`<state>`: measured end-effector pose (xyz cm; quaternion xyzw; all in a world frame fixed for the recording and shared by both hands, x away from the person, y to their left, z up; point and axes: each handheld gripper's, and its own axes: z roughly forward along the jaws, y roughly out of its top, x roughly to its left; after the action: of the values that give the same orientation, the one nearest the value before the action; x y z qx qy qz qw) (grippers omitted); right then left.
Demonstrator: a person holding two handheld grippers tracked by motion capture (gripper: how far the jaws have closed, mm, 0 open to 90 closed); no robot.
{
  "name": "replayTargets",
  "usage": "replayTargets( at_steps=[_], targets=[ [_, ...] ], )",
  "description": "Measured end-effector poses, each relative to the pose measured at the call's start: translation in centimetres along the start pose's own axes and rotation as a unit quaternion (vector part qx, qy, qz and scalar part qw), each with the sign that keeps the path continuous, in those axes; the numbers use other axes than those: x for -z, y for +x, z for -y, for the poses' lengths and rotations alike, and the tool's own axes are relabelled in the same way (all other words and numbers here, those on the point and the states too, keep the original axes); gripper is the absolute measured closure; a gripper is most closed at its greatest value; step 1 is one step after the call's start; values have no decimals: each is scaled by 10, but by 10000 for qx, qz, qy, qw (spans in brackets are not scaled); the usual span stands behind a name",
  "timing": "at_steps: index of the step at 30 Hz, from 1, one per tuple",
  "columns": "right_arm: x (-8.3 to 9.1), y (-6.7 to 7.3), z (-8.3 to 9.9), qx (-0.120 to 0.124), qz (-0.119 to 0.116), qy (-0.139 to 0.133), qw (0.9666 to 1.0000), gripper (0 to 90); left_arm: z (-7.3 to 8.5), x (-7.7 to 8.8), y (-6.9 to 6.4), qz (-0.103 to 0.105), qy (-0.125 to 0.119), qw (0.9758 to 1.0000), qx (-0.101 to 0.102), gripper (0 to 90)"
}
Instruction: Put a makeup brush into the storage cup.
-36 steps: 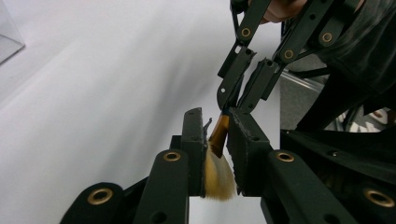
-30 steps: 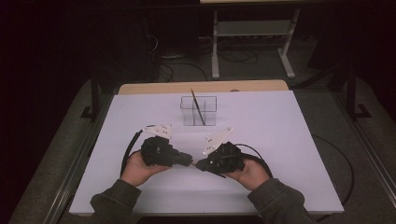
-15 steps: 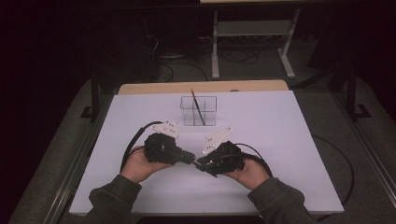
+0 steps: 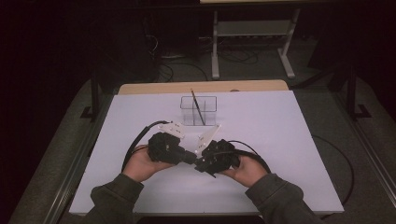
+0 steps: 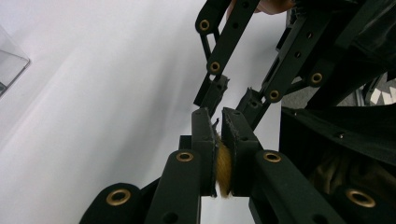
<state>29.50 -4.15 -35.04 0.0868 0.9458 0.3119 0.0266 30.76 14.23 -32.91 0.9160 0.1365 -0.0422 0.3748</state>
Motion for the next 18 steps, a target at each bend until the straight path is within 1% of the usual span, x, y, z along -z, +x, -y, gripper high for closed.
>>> replayTargets(
  at_steps=[3, 4, 5, 7, 9, 12, 13, 14, 16, 18],
  targets=[
    [-2, 0, -2, 40, 15, 48, 10000, 778, -1, -1, 0, 17, 12, 10000, -5, 838],
    [-3, -1, -2, 43, 10, 63, 10000, 804, -1, -1, -1, 39, 5, 10000, 31, 837],
    [-4, -1, -2, 35, 1, 74, 10000, 812, -1, -1, -1, 28, 12, 10000, 23, 837],
    [-5, -1, -2, 26, -42, 79, 10000, 821, 0, -1, 0, 31, 31, 10000, 35, 837],
    [-6, -1, -3, 53, -30, 98, 9999, 826, 0, -1, 0, 35, 25, 10000, 34, 836],
    [-6, -1, -2, 61, -51, 84, 9999, 827, 1, -1, 1, 84, 1, 9999, 68, 827],
    [-6, -2, -2, 43, -81, 69, 9999, 827, 2, -1, 2, 77, -26, 9999, 73, 819],
    [-6, -2, -1, 5, -94, 70, 9999, 828, 2, 0, 2, 71, -46, 9999, 79, 787],
    [-5, -3, 1, -61, -119, 61, 9999, 828, 3, 2, 2, 61, -127, 9998, 123, 757],
    [-5, -6, 4, -75, -112, 45, 9999, 828, 5, 5, 4, 26, -146, 9998, 161, 725]
  ],
)
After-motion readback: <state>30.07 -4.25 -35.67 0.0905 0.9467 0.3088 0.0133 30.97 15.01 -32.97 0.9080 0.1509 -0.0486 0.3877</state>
